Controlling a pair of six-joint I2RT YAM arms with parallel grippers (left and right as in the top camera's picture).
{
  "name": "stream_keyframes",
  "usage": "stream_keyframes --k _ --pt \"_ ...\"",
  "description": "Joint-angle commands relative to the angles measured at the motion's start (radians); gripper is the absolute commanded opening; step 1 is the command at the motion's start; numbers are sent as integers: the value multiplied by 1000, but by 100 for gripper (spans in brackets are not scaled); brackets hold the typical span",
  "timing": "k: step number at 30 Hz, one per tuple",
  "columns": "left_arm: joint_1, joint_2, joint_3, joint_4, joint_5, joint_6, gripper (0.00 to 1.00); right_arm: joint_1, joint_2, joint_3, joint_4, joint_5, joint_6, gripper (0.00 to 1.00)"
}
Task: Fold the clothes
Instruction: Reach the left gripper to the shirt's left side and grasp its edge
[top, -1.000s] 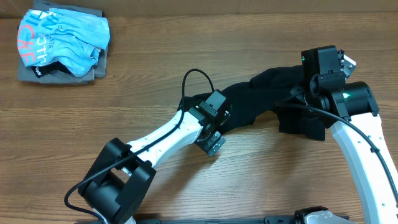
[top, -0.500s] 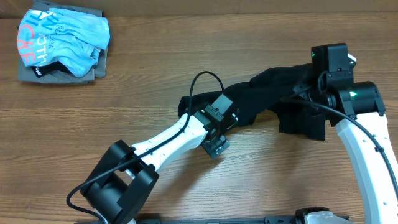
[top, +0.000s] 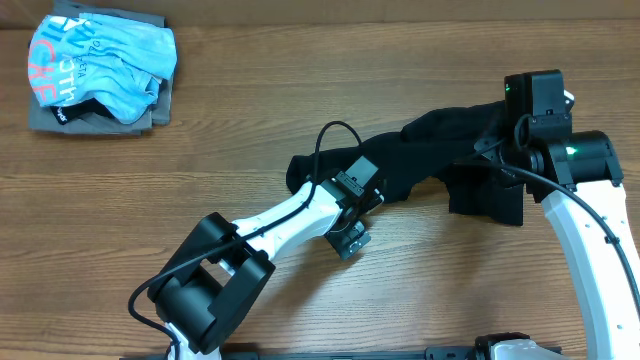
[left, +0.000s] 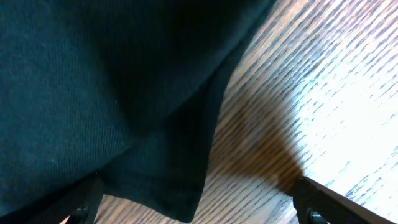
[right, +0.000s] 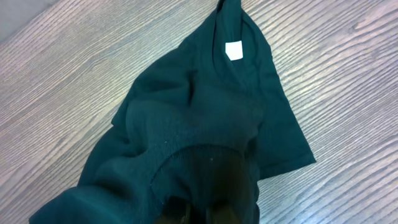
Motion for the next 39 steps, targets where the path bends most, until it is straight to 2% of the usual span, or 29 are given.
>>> stream_keyframes --k 1,2,5,8,11,13,16,22,29,33,39 --pt "-1 34 12 19 -12 23 98 -7 -1 25 3 2 -8 4" --pt "-1 34 12 23 -13 23 95 -7 -1 25 3 2 -8 4" --pt "2 34 12 29 -13 23 73 -7 -1 25 2 2 -8 4" --pt "13 34 12 28 -12 27 63 -7 -1 25 -4 2 -8 4" --pt "23 34 12 26 -13 27 43 -7 -1 25 -7 2 -8 4" --pt "27 34 12 24 -12 27 36 -7 -1 25 -10 2 -8 4" --pt "27 34 12 21 -14 27 6 -7 -1 25 -12 1 -8 4" --pt "27 33 13 18 -25 26 4 -7 -1 25 -15 1 -8 4" --pt "27 -42 97 -114 -40 -33 4 -7 -10 27 -18 2 0 4" --pt "26 -195 193 -175 -90 -111 4 -7 -55 31 -23 2 0 4" --pt "24 -414 255 -229 -169 -138 4 -6 -146 34 -58 1 0 4"
